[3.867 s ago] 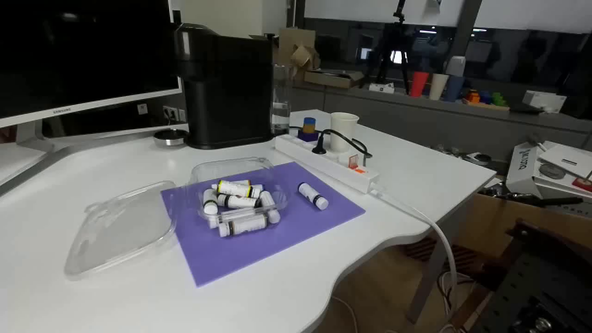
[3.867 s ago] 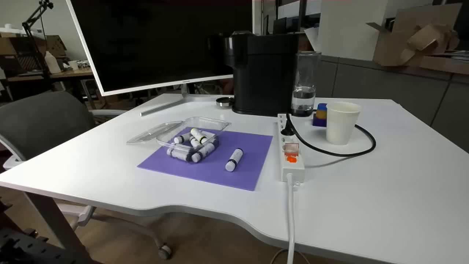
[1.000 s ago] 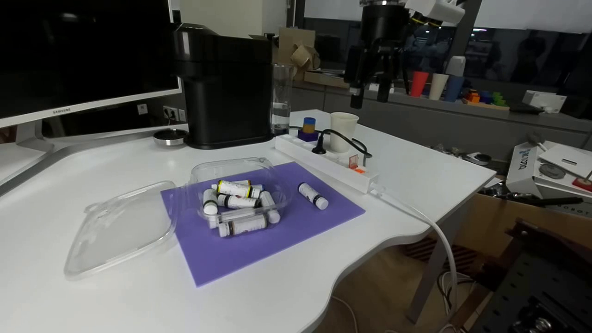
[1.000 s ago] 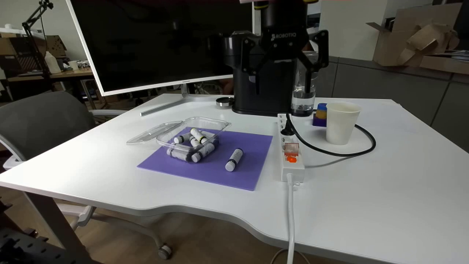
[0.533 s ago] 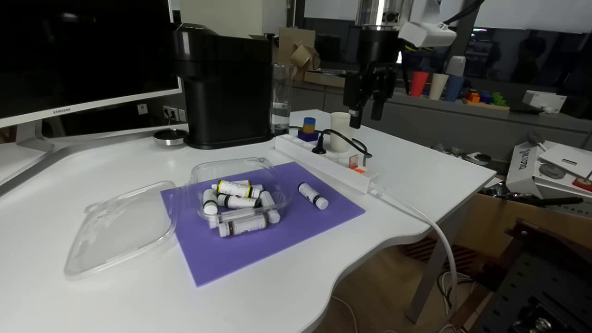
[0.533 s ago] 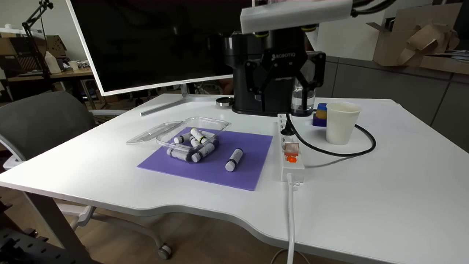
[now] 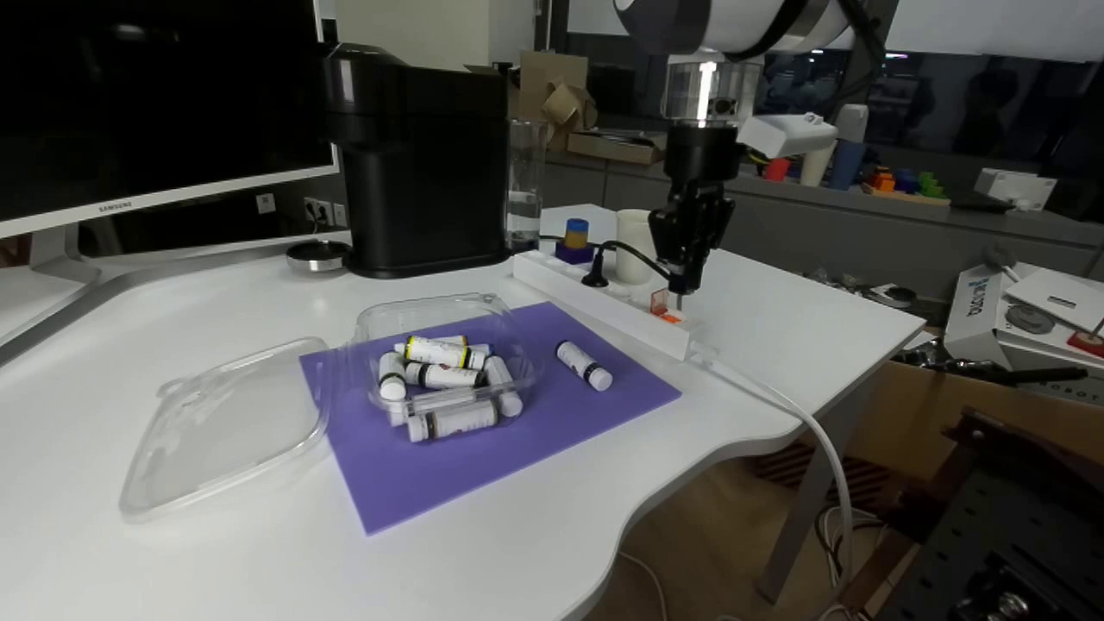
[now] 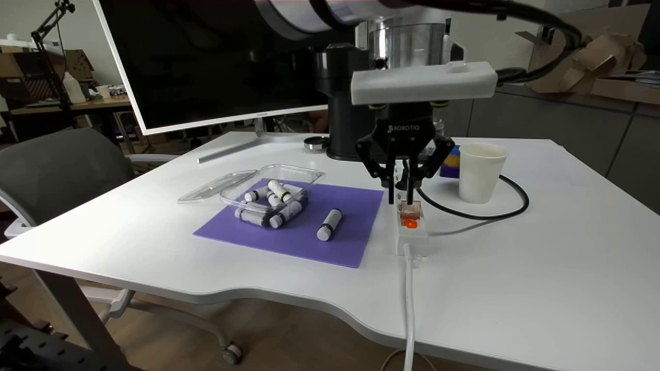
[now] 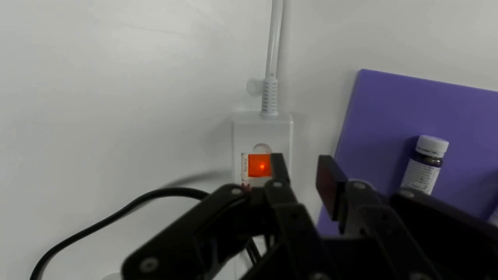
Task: Press the on/off button
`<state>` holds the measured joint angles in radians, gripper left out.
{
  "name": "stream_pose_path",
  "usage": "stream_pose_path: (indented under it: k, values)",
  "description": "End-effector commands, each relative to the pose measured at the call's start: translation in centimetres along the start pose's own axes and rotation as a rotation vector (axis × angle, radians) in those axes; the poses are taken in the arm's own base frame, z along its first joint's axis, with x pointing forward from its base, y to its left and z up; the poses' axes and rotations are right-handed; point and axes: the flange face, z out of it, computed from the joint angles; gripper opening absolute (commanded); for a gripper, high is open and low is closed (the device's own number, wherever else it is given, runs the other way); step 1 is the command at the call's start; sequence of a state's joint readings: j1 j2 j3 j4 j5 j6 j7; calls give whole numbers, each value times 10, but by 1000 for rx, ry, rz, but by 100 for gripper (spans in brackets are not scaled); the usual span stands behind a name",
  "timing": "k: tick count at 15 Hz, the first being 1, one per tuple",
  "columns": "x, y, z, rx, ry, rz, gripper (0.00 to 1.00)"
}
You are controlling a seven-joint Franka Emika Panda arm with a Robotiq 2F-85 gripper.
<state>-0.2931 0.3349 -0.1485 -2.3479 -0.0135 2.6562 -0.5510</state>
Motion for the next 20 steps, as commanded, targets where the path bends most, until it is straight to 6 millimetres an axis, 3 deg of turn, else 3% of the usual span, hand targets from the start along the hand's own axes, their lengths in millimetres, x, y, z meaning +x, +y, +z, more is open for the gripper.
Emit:
stream_pose_path:
  k: [1, 10, 20]
  values:
    - [12, 14, 12, 9, 6, -6, 1]
    - [28, 30, 36, 12, -22, -15, 0]
    - [38, 25, 56, 21, -46, -33, 0]
